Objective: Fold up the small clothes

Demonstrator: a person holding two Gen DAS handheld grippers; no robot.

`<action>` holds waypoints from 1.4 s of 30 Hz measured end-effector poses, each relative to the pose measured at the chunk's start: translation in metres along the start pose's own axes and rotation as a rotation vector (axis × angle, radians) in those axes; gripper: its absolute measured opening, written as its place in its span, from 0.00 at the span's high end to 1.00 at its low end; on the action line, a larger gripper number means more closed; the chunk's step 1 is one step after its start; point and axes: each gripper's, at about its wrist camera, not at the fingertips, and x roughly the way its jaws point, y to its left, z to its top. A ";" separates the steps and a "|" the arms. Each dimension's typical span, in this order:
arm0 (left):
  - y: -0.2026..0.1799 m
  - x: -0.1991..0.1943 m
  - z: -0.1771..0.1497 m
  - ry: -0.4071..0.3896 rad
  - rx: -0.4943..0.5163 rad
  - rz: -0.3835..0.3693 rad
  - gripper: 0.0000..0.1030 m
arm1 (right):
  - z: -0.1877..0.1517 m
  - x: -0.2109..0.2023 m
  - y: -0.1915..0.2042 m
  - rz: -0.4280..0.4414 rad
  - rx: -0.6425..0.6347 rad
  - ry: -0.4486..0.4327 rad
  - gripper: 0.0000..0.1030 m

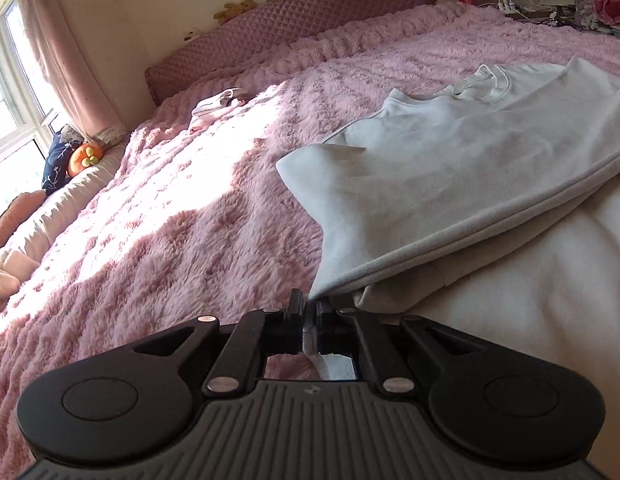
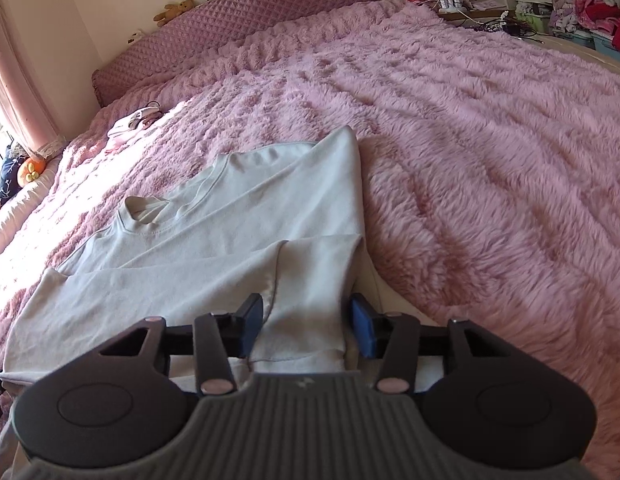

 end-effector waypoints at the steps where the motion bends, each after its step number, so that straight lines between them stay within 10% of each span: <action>1: 0.000 0.004 0.000 0.023 -0.032 -0.009 0.95 | -0.002 0.003 -0.001 -0.012 -0.005 0.010 0.67; 6: 0.008 -0.004 0.004 0.026 -0.123 -0.039 0.94 | -0.003 -0.005 -0.013 -0.001 0.054 0.009 0.71; 14: -0.012 -0.013 0.011 -0.095 0.149 0.009 0.82 | -0.013 -0.018 -0.009 0.057 0.047 0.014 0.59; 17: -0.001 -0.009 0.011 -0.060 0.026 -0.002 0.96 | -0.014 -0.017 -0.005 0.056 0.033 0.028 0.87; 20: 0.020 -0.009 0.004 -0.032 -0.170 0.001 0.95 | -0.013 -0.031 -0.002 0.057 0.008 -0.031 0.88; 25: 0.010 -0.001 -0.002 0.054 -0.165 0.019 0.95 | -0.028 -0.028 -0.011 -0.012 0.003 0.024 0.94; 35: 0.040 -0.054 0.005 -0.012 -0.223 0.029 0.82 | -0.019 -0.064 0.002 0.019 -0.070 -0.130 0.75; 42: 0.056 -0.019 0.048 -0.134 -0.448 -0.236 0.59 | -0.008 -0.042 0.034 0.084 -0.170 -0.115 0.70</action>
